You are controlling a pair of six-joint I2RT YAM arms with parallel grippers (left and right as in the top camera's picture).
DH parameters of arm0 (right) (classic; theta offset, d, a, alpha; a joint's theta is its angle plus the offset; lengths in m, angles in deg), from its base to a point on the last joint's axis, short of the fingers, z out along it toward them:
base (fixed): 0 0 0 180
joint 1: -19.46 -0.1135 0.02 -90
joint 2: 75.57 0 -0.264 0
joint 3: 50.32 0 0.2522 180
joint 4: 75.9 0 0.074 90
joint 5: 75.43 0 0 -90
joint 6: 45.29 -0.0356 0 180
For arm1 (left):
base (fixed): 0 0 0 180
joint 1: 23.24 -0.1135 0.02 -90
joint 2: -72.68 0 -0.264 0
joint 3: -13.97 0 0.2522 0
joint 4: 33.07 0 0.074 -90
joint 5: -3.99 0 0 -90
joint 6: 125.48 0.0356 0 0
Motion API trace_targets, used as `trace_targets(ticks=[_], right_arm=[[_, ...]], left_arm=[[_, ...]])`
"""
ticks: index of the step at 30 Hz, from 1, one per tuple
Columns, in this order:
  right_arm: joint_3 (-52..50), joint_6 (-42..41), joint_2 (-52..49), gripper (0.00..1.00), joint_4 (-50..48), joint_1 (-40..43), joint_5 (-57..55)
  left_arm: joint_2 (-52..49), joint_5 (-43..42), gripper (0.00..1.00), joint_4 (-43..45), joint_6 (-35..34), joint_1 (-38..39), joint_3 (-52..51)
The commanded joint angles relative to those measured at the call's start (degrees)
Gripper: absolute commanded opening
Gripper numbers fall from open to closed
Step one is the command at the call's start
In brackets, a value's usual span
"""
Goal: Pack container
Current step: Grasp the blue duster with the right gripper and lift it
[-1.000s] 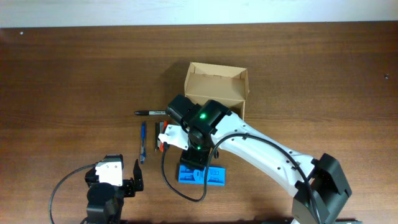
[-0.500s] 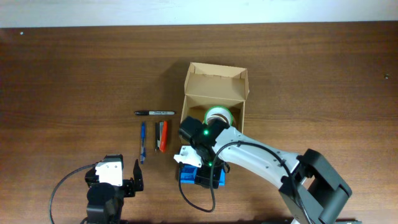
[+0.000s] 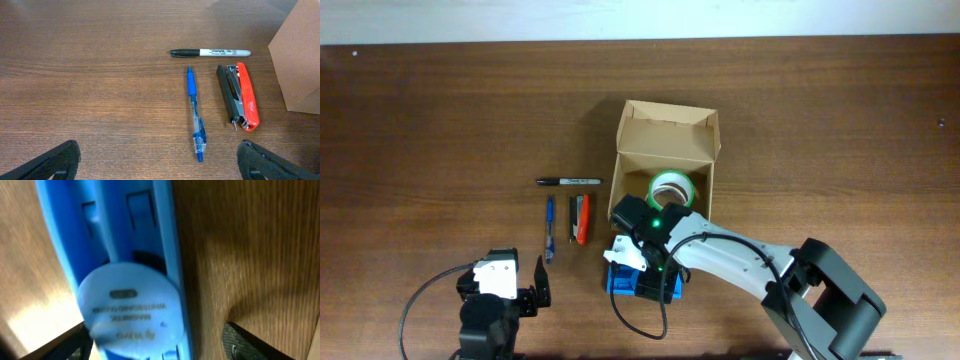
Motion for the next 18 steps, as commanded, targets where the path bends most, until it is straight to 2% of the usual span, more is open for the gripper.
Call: trace_targets(ticks=[1, 5, 10, 16, 18], right_arm=[[-2.25, -0.46, 0.55, 0.83, -2.23, 0.07, -0.50], [-4.42, -0.46, 0.55, 0.74, -4.72, 0.04, 0.68], [-4.63, -0.94, 0.55, 0.54, -5.53, 0.00, 0.81], [-1.60, -3.30, 0.83, 0.43, -2.62, 0.00, 3.06], [0.70, -3.30, 1.01, 0.43, -0.22, 0.00, 4.42]], left_arm=[[0.39, 0.57, 1.00, 0.13, 1.11, -0.35, -0.33], [0.39, 0.57, 0.99, 0.11, 1.11, -0.35, -0.33], [0.39, 0.57, 1.00, 0.11, 1.11, -0.35, -0.33], [0.39, 0.57, 1.00, 0.11, 1.11, -0.35, -0.33], [0.39, 0.59, 0.99, 0.11, 1.11, -0.35, -0.33]])
